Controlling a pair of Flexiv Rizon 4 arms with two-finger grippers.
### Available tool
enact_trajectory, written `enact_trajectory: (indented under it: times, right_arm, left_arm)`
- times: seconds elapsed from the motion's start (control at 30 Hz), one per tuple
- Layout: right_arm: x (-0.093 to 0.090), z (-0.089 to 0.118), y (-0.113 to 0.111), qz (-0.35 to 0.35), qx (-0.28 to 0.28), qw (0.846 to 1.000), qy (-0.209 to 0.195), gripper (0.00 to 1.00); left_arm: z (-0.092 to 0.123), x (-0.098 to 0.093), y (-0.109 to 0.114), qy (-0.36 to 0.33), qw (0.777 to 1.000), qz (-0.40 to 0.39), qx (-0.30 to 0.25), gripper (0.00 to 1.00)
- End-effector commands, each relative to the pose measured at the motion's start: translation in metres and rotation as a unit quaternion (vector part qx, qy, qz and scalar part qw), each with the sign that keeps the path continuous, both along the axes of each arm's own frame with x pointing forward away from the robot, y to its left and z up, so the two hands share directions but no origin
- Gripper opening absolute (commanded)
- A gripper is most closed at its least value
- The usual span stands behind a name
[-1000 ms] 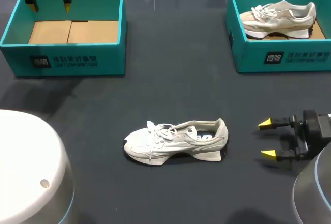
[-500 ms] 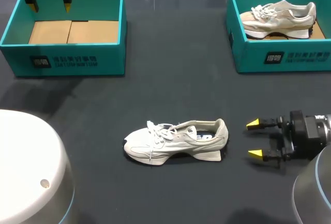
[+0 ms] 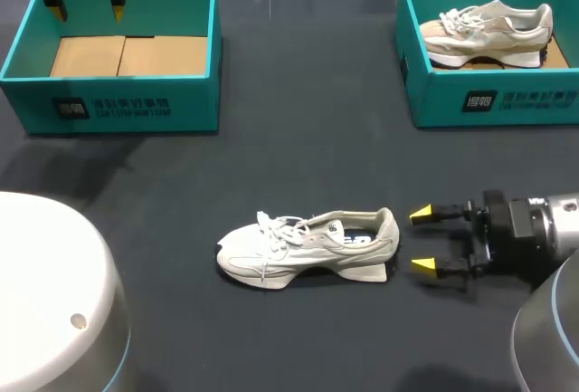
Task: Take the shoe out of the shoebox, open the shoe tongue, remove and reinsert the insole, then place the shoe into the shoebox
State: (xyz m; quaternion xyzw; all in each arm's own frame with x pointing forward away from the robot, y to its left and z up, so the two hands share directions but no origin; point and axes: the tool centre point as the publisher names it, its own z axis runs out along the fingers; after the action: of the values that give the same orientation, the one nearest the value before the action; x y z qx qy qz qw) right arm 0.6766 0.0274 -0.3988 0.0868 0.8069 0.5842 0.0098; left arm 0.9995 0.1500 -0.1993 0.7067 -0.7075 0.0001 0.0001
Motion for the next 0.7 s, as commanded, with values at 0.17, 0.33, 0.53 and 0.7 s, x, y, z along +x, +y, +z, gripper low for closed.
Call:
enact_trajectory:
  times: [0.17,0.33,0.53,0.7]
  right_arm:
    - [-0.001,0.000,0.016,-0.001,-0.002,1.000,-0.008,1.00]
    - [-0.002,0.000,0.023,0.000,-0.002,1.000,-0.014,1.00]
    - [-0.001,0.002,0.032,0.004,-0.007,1.000,-0.015,1.00]
    - [0.001,0.001,0.038,0.011,-0.010,1.000,-0.016,1.00]
  left_arm:
    - [0.000,0.000,0.000,0.000,1.000,0.000,0.000,1.00]
    - [0.000,0.000,0.000,0.000,1.000,0.000,0.000,1.00]
    - [0.000,0.000,0.000,0.000,1.000,0.000,0.000,1.00]
    - [0.000,0.000,0.000,0.000,1.000,0.000,0.000,1.00]
